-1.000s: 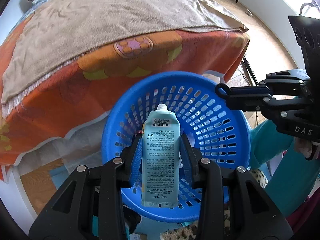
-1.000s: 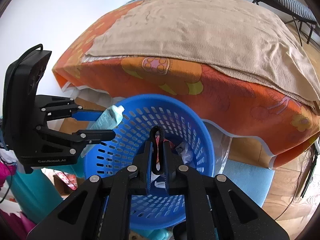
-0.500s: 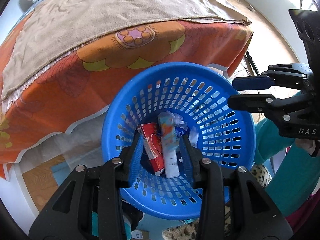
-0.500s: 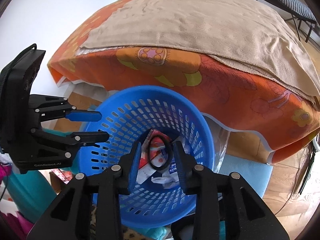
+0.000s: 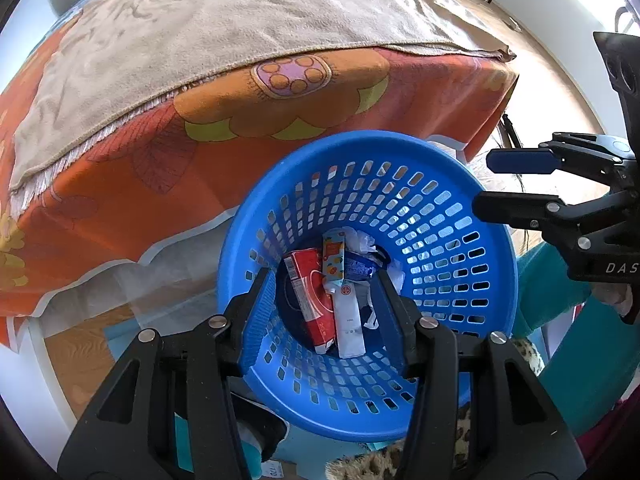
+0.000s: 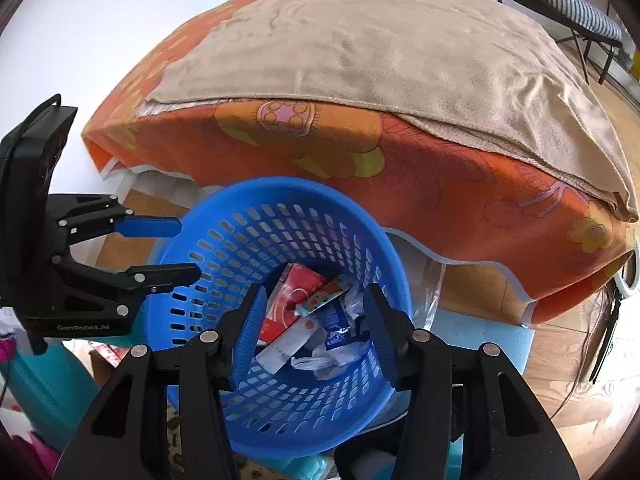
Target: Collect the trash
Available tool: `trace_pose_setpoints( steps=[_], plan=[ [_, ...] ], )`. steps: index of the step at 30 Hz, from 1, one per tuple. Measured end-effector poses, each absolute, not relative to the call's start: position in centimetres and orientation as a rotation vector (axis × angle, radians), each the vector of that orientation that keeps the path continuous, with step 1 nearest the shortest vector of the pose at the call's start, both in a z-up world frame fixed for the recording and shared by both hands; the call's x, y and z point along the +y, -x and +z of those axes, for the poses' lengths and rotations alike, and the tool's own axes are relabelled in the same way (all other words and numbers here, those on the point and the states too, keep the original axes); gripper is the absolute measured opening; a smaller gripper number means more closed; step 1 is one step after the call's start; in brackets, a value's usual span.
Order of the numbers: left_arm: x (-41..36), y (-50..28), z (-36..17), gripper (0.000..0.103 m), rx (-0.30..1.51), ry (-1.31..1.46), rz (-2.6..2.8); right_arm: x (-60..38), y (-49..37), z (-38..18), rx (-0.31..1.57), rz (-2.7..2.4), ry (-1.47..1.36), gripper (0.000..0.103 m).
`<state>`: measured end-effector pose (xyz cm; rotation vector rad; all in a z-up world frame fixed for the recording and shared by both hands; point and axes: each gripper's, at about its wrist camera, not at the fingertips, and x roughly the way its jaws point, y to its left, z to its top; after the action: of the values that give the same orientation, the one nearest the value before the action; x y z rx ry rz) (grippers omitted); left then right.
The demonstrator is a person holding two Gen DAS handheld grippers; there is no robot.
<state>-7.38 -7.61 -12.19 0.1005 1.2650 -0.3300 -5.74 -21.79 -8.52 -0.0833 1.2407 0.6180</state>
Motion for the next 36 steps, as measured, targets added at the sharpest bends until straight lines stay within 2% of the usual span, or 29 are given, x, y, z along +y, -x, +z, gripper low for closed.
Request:
trace_pose_setpoints(
  steps=[3, 18, 34, 35, 36],
  plan=[
    [-7.4, 7.3, -11.8, 0.063, 1.249, -0.087, -0.325, -21.9, 5.6, -8.5, 1.24, 0.598, 0.087, 0.05],
    [-6.9, 6.4, -9.6, 0.064, 1.209, -0.032, -0.303, -23.4, 3.7, -6.6, 1.195, 0.516, 0.025, 0.051],
    [-4.6, 1.8, -1.4, 0.064, 1.004, 0.023, -0.2, -24.3, -0.6, -1.8, 1.042, 0.478, 0.047, 0.051],
    [-4.5, 1.5, -0.9, 0.066, 0.991, 0.026, -0.195, -24.4, -0.8, -1.6, 1.034, 0.482, 0.041, 0.051],
    [-4.3, 1.2, -0.4, 0.072, 0.976, 0.028, -0.19, -24.4, -1.1, -1.3, 1.023, 0.485, 0.033, 0.051]
  ],
)
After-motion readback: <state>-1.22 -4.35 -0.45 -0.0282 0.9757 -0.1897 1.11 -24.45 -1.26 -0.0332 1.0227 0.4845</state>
